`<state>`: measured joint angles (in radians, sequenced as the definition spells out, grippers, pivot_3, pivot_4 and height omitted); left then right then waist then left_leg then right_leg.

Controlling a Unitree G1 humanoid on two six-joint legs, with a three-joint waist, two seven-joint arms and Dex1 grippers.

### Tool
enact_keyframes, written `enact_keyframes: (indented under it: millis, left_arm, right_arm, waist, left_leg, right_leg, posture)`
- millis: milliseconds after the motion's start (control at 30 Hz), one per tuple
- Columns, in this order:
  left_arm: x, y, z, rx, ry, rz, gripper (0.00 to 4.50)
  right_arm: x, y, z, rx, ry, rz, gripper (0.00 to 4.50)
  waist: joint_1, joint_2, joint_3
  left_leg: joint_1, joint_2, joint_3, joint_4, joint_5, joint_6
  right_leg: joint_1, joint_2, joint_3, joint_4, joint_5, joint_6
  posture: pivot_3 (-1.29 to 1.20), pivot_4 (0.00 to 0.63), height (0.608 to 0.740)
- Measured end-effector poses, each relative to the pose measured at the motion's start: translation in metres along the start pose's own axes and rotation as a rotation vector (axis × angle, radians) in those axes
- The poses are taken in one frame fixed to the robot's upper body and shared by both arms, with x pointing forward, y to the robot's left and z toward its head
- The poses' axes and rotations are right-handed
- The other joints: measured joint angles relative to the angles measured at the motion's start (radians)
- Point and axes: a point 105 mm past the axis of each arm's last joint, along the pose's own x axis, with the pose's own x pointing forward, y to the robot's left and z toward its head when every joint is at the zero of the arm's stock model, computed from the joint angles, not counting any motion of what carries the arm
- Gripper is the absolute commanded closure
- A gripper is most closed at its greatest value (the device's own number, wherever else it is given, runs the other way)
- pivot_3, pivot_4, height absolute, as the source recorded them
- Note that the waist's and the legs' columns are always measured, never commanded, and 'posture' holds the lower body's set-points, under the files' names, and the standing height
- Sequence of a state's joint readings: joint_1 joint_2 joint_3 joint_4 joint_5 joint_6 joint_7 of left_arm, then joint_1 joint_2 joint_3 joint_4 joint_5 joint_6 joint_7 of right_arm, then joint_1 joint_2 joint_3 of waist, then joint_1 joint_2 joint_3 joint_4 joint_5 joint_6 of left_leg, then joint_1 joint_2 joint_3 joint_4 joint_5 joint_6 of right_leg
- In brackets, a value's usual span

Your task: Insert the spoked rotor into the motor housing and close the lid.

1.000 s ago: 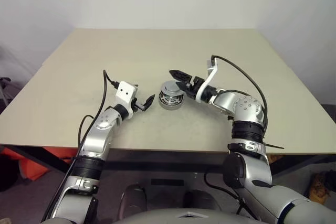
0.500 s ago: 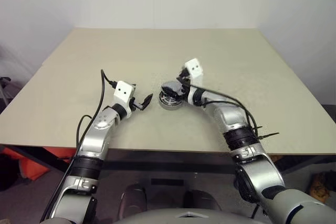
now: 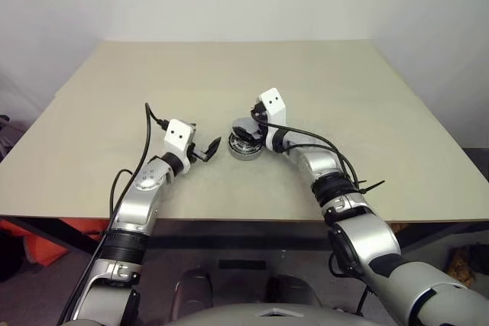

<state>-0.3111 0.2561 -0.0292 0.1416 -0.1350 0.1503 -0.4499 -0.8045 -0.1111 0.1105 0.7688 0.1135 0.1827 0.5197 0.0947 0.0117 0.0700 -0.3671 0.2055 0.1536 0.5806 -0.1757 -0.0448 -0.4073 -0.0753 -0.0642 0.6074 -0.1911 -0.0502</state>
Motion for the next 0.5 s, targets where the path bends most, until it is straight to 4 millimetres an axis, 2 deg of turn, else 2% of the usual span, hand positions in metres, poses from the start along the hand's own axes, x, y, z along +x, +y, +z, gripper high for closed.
enact_keyframes:
  millis: [433,500]
  left_arm:
    - [-0.0005,0.0012,0.0000,0.003,0.001,0.002,0.00]
    - [-0.0005,0.0012,0.0000,0.004,0.002,0.002,0.00]
  right_arm:
    - [0.0056,-0.0026,-0.0073,-0.027,0.013,-0.030,0.02]
    - [0.0055,-0.0030,-0.0076,-0.021,0.013,-0.030,0.40]
  waist:
    - [-0.001,0.000,0.000]
    - [-0.001,0.000,0.000]
  left_leg:
    - [0.001,0.000,0.000,0.000,0.000,0.000]
    - [0.001,0.000,0.000,0.001,0.000,0.000]
  right_leg:
    - [0.001,0.000,0.000,0.000,0.000,0.000]
    - [0.001,0.000,0.000,0.001,0.000,0.000]
  posture:
    - [0.00,0.000,0.740]
    - [0.00,0.000,0.740]
